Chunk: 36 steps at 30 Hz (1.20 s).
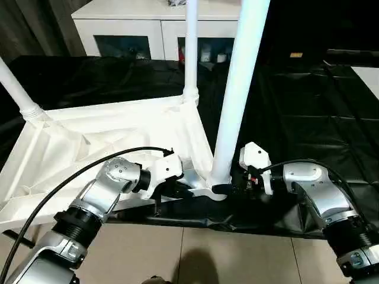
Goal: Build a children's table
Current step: Rotate leg to tighten
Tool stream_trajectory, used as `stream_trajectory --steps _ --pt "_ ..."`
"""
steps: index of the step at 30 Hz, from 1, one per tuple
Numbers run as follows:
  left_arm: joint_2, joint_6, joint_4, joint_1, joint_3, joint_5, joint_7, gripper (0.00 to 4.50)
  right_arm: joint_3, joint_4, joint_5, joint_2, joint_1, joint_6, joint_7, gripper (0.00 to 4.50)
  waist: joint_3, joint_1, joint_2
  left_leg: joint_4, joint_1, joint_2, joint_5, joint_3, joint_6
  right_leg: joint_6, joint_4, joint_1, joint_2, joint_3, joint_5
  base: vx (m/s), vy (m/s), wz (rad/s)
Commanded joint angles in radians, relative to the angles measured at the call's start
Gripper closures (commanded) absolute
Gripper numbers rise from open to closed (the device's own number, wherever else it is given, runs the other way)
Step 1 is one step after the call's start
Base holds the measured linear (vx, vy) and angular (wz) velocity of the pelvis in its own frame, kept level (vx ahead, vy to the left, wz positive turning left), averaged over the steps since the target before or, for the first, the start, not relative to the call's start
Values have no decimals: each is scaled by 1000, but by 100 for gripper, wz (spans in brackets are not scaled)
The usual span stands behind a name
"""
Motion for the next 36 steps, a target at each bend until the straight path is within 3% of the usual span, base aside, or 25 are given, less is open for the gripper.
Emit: stream_trajectory --steps 1,8,11,14,18,19,20,24,25,26,27,30,33,35,36 --pt "19 -2 -21 -7 -16 23 -24 450 25 8 -12 -11 0 -6 34 194 -68 -2 -8 -70 26 90 -156 -46 75 -254 -63 33 -101 49 -96 0 0 0" --pt "25 7 -16 -10 -20 26 -24 450 33 12 -14 -11 6 -6 44 194 -68 -2 -8 -69 27 90 -157 -45 76 -255 -63 33 -101 49 -100 0 0 0" --pt "5 26 7 -21 -5 36 34 450 11 31 -28 23 -1 25 -48 194 -67 -4 -9 -69 26 89 -158 -45 76 -256 -64 32 -101 49 -103 0 0 0" --pt "-31 45 51 -45 12 53 117 450 -16 71 -54 71 -17 52 -186 196 -56 -11 -11 -76 31 85 -230 -45 40 -239 -80 25 -101 51 -241 0 0 0" --pt "-129 92 165 -114 57 73 313 450 -85 110 -74 196 -28 140 -481 196 -56 -25 -12 -86 38 84 -291 -56 -22 -193 -89 25 -104 52 -362 0 0 0" --pt "-129 92 165 -114 57 73 313 450 -85 110 -74 196 -28 140 -481 196 -56 -25 -12 -86 38 84 -291 -56 -22 -193 -89 25 -104 52 -362 0 0 0" --pt "-176 107 212 -142 84 59 388 450 -128 129 -64 255 -33 179 -605 196 -60 -26 -9 -88 34 85 -275 -56 -23 -190 -86 26 -104 52 -310 0 0 0" --pt "-272 134 321 -198 146 26 541 450 -200 191 -64 355 -47 212 -839 196 -66 -36 -9 -82 35 78 -244 -52 -24 -220 -81 25 -104 53 -194 0 0 0" --pt "-291 136 351 -212 152 31 581 450 -209 213 -75 376 -52 205 -901 196 -66 -36 -10 -81 34 78 -239 -52 -18 -222 -81 28 -106 54 -183 0 0 0" --pt "-318 133 393 -231 166 40 640 450 -226 238 -88 407 -61 189 -986 196 -66 -37 -4 -79 30 78 -221 -51 -9 -226 -80 30 -106 54 -160 0 0 0" --pt "-318 133 393 -231 166 40 640 450 -226 238 -88 407 -61 189 -986 196 -66 -40 -6 -79 32 77 -220 -49 -5 -225 -82 26 -103 54 -155 0 0 0" --pt "-367 102 493 -277 199 55 773 450 -252 295 -109 480 -94 165 -1147 196 -70 -39 -4 -75 30 75 -183 -49 17 -233 -77 32 -103 53 -103 0 0 0" --pt "-367 65 528 -292 197 65 791 450 -239 336 -112 508 -128 152 -1143 196 -70 -39 -1 -77 27 76 -180 -51 32 -230 -76 37 -104 50 -90 0 0 0" --pt "-361 53 524 -291 194 64 770 450 -250 327 -75 516 -129 136 -1082 140 -68 -38 -1 -77 26 78 -196 -50 38 -227 -79 38 -107 51 -101 0 0 0" --pt "-356 43 523 -290 189 63 750 450 -251 322 -68 515 -131 129 -1069 140 -67 -39 -2 -79 28 79 -213 -51 42 -222 -80 37 -106 51 -126 0 0 0"
